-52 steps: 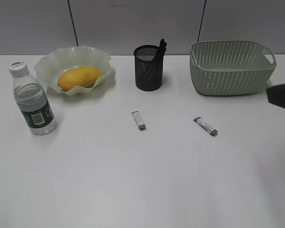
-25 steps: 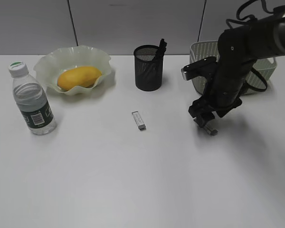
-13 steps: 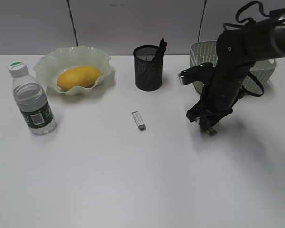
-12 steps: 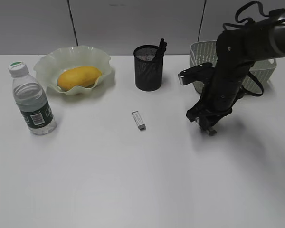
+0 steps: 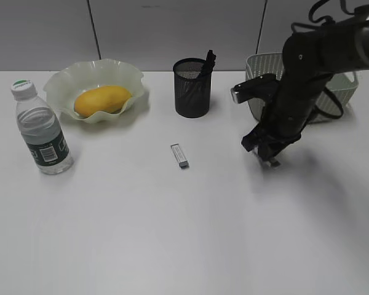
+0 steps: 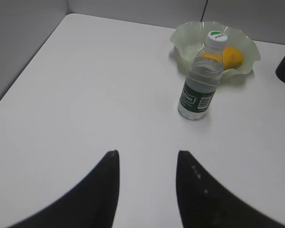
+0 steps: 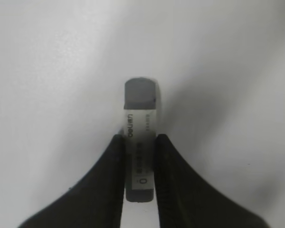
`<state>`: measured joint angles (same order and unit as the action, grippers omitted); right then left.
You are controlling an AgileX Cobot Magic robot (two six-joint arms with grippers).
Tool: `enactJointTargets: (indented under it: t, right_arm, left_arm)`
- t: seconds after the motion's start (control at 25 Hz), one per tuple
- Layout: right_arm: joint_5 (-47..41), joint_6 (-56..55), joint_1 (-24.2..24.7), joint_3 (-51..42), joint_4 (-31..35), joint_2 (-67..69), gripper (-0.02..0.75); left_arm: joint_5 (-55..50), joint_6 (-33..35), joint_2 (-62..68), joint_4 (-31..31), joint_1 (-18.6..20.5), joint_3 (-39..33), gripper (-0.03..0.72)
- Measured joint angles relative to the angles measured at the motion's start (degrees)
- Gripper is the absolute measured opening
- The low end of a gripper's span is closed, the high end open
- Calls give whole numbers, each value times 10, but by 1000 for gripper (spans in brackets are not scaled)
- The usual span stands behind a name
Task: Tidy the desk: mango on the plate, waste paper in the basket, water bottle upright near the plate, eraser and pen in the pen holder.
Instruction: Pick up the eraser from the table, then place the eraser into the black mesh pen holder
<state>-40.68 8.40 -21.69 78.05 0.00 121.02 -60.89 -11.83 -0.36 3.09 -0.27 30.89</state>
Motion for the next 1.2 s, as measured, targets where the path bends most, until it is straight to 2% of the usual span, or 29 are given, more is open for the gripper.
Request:
enactJointTargets:
  t: [0.12, 0.24, 0.6, 0.76, 1.0, 1.2]
  right_arm:
    - [18, 1, 0, -2, 3, -44, 154]
    - [71, 1, 0, -2, 19, -94, 153]
    - [414, 1, -7, -2, 95, -122, 153]
    - [542, 1, -30, -2, 79, -100, 152]
    - [636, -28, -51, 0, 50, -40, 152]
    - [663, -55, -52, 25, 39, 0, 152]
  left_arm:
    - [0, 0, 0, 0, 0, 0, 300]
    - [0, 0, 0, 0, 0, 0, 288]
    - [0, 0, 0, 0, 0, 0, 268]
    - [0, 0, 0, 0, 0, 0, 268]
    - [0, 0, 0, 0, 0, 0, 260]
    - [0, 0, 0, 0, 0, 0, 254]
